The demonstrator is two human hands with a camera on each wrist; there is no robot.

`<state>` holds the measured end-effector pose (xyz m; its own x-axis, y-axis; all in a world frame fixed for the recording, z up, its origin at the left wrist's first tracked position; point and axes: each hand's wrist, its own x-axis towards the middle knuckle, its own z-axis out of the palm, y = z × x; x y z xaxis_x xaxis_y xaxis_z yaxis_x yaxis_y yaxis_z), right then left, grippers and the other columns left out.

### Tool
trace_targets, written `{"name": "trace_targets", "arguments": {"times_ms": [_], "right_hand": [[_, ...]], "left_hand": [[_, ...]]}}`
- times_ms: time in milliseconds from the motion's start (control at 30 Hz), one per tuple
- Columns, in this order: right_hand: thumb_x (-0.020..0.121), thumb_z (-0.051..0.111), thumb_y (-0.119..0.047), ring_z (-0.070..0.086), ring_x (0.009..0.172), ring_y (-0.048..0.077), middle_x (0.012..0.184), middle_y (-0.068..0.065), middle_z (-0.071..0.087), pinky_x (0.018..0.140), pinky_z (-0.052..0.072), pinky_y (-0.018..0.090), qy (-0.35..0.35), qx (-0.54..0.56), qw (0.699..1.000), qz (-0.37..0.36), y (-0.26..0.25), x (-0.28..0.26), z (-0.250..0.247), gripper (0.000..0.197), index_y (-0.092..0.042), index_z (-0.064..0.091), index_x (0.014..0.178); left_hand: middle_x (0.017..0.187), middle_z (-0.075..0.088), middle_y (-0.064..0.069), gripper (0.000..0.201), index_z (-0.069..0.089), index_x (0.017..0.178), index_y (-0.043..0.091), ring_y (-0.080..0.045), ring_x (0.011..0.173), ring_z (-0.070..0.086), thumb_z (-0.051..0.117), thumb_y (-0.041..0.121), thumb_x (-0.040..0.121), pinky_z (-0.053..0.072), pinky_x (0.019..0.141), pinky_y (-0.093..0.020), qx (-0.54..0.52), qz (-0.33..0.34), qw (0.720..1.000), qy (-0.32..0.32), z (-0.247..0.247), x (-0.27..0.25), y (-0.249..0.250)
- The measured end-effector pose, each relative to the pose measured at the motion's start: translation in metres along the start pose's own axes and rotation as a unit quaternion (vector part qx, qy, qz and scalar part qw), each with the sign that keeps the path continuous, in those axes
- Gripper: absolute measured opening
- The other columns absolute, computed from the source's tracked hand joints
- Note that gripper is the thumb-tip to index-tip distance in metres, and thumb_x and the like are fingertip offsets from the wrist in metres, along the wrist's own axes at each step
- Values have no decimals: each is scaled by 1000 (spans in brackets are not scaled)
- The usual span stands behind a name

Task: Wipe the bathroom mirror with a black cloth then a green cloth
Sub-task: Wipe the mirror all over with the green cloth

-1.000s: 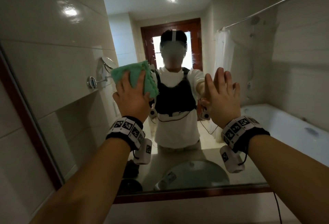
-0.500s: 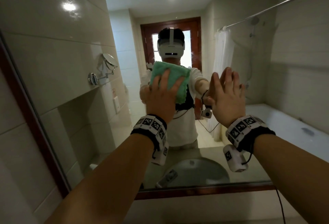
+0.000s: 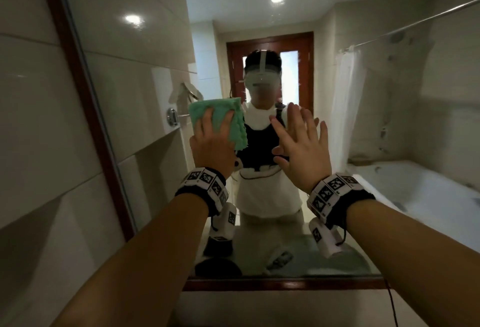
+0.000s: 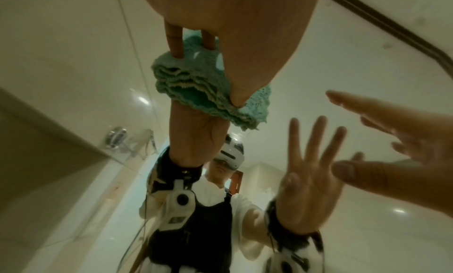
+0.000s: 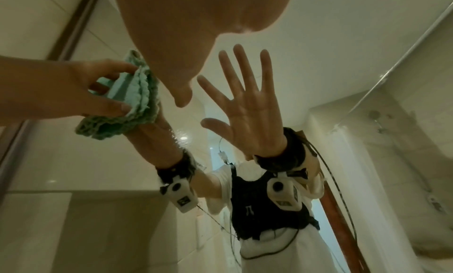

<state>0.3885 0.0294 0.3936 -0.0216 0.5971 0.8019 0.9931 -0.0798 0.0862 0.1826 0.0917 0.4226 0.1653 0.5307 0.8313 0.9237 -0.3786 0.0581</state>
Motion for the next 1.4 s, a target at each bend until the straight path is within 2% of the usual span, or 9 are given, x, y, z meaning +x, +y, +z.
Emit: {"name": "trace_targets", "arguments": {"times_ms": [133, 333, 567, 733, 867, 1000, 1233, 1300, 1400], "right_hand": [[80, 68, -60, -8, 152, 38, 165, 12, -14, 118, 8, 66, -16, -11, 999, 45, -16, 4, 21, 105, -29, 5, 159], [79, 66, -63, -11, 151, 37, 165, 10, -16, 117, 4, 64, -14, -16, 999, 45, -14, 5, 30, 108, -30, 1, 159], [82, 65, -62, -17, 151, 36, 164, 10, -20, 119, 3, 64, -26, -14, 998, 55, -19, 4, 27, 107, -30, -2, 158], [84, 63, -61, -21, 150, 33, 163, 9, -24, 119, 1, 62, -25, -9, 998, 58, -20, 2, 28, 105, -30, -3, 158], [85, 62, -60, -23, 149, 32, 163, 9, -25, 119, -1, 61, -31, -10, 998, 60, -21, 1, 28, 103, -31, -5, 158], [85, 62, -60, -18, 151, 34, 164, 10, -20, 118, -1, 60, -23, -14, 998, 62, -20, 1, 28, 101, -29, 0, 159], [86, 60, -60, -21, 150, 33, 164, 10, -22, 119, -1, 60, -30, -12, 997, 67, -22, 0, 28, 99, -30, -1, 159], [86, 60, -59, -21, 150, 33, 164, 10, -22, 119, -2, 60, -31, -10, 997, 66, -23, 0, 28, 100, -29, -1, 159], [86, 61, -59, -21, 150, 34, 164, 10, -22, 119, -2, 61, -27, -7, 997, 65, -23, 0, 29, 100, -29, -1, 159]], "left_hand": [[158, 20, -18, 85, 28, 154, 27, -41, 140, 25, 73, 27, 81, 36, 110, -54, -15, -51, 998, -16, -9, -1, -63], [163, 10, -14, 80, 26, 154, 29, -40, 144, 17, 64, 16, 85, 27, 117, -51, -40, -130, 991, -13, -12, -2, -152], [163, 11, -13, 78, 25, 155, 33, -41, 143, 20, 64, 17, 90, 26, 116, -51, -19, -137, 990, 1, -9, -4, -161], [158, 25, -17, 86, 29, 154, 37, -44, 135, 34, 75, 21, 83, 44, 99, -58, 21, -39, 999, 4, -6, -8, -125], [154, 34, -17, 99, 37, 151, 36, -43, 132, 41, 88, 29, 66, 44, 97, -58, 45, 75, 996, -14, 0, -8, -92], [155, 35, -14, 105, 39, 149, 34, -39, 132, 42, 92, 32, 58, 45, 97, -56, 50, 105, 993, -4, 2, -7, -93], [160, 21, -16, 81, 33, 153, 31, -43, 140, 27, 73, 25, 83, 35, 110, -58, -20, -59, 998, 3, -11, -4, -150], [163, 12, -12, 79, 28, 153, 32, -41, 145, 18, 68, 19, 87, 26, 117, -55, -36, -93, 995, -8, -13, -3, -175], [164, 5, -7, 78, 22, 154, 34, -37, 147, 13, 63, 16, 90, 25, 118, -50, -36, -146, 989, -14, -18, -3, -203]]}}
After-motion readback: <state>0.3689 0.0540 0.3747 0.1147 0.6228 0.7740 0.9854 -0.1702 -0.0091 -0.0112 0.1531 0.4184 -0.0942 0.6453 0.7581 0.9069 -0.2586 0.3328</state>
